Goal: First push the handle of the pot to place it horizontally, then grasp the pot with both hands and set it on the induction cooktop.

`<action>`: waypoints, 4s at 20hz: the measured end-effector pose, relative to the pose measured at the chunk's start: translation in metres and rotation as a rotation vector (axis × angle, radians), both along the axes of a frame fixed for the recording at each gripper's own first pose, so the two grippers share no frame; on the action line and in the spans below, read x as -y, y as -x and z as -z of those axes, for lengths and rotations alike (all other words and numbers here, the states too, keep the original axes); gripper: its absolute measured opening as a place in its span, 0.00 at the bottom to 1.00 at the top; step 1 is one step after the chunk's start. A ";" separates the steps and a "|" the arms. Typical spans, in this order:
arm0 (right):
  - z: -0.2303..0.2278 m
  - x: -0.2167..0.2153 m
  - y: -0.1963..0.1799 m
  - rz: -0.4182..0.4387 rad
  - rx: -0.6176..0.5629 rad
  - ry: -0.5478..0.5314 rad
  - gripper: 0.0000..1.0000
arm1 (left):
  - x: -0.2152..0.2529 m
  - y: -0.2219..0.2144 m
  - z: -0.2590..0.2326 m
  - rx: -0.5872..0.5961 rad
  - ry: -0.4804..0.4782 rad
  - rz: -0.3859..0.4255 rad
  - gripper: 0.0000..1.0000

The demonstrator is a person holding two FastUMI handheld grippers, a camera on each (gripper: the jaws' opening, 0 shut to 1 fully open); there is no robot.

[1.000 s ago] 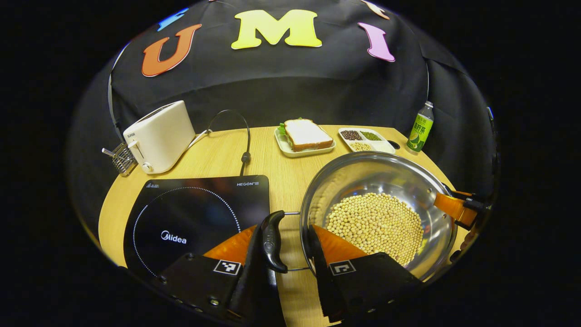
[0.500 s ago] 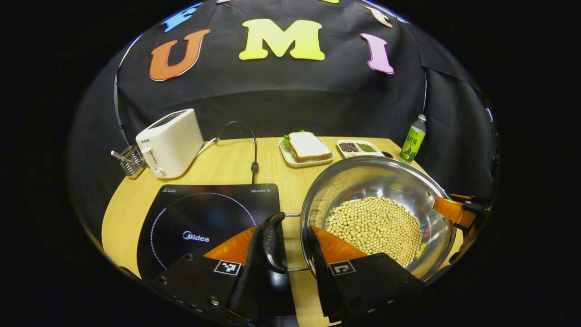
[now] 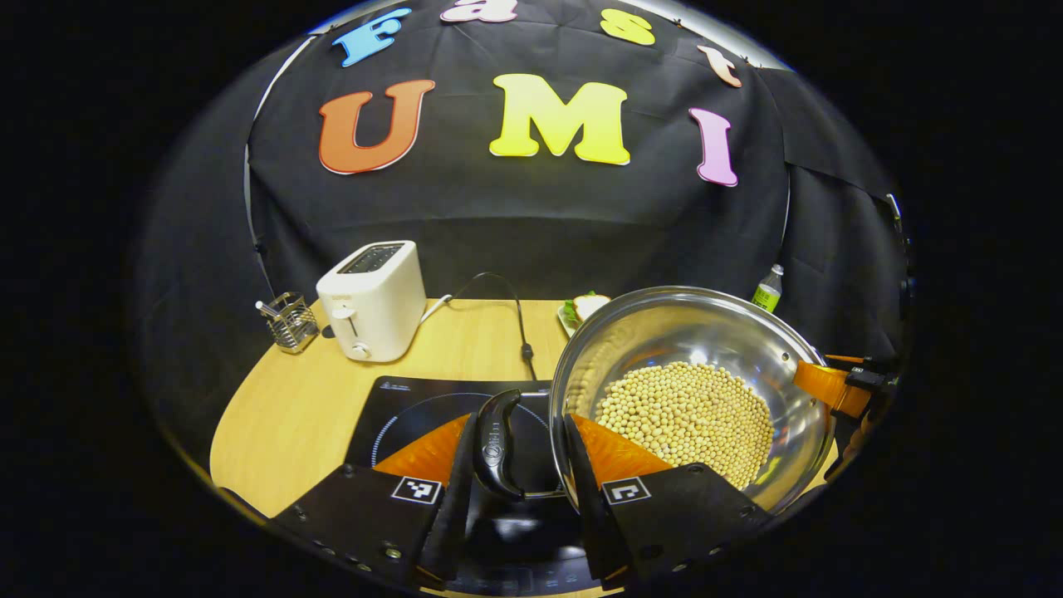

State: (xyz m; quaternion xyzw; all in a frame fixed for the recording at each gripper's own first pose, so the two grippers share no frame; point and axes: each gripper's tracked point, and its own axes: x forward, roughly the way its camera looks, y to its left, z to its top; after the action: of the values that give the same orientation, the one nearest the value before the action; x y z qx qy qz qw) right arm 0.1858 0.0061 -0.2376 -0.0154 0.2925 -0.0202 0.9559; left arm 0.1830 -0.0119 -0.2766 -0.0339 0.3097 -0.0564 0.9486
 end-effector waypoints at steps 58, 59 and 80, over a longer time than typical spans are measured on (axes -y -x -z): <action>-0.131 -0.102 0.142 -0.143 0.518 -0.053 0.96 | -0.074 0.144 -0.157 0.411 -0.025 -0.189 0.96; -0.141 -0.097 0.156 -0.141 0.530 -0.061 0.98 | -0.070 0.158 -0.165 0.432 -0.019 -0.186 0.96; -0.202 -0.035 0.310 -0.164 0.627 -0.020 0.96 | -0.001 0.272 -0.216 0.606 -0.013 -0.072 0.95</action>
State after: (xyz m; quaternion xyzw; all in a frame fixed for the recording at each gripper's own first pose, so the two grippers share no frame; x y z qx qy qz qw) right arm -0.1246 0.0413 -0.0360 -0.0226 -0.0182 0.0562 0.9980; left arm -0.0887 -0.0106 -0.0605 -0.0204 0.0117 -0.0283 0.9993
